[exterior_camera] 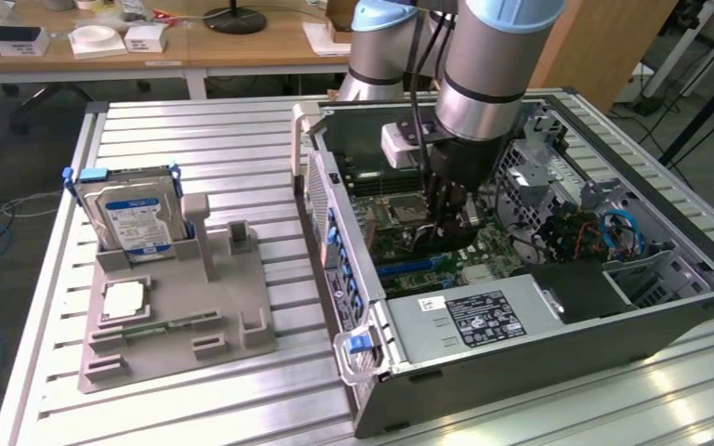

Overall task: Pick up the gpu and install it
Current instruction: 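Insert the gpu into the slot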

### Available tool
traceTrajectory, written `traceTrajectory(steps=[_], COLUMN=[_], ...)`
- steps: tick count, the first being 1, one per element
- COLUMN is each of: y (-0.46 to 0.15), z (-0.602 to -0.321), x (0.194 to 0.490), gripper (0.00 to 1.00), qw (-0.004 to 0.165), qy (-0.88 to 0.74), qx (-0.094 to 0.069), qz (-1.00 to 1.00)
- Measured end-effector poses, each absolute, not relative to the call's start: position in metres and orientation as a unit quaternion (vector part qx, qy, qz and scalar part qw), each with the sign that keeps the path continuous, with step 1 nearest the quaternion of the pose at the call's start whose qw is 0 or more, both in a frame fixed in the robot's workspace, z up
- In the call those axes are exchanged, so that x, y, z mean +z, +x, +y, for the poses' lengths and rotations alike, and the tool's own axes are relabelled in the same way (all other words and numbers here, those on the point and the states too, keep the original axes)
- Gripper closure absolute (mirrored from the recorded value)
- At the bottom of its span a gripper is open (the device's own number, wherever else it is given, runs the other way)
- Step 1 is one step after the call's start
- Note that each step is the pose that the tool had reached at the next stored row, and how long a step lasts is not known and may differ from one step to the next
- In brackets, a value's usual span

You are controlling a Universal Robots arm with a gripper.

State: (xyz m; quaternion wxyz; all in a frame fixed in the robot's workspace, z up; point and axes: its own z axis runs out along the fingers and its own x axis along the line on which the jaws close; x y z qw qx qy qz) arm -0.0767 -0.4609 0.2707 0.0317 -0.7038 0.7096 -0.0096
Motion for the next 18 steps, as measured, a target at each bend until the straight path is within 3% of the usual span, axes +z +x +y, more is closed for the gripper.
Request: traceTrajectory(steps=[18], y=[-0.094], z=[-0.462], x=[0.262], gripper=[0.74], qw=[0.032], qy=[-0.704], qx=[-0.010], qz=[0.710])
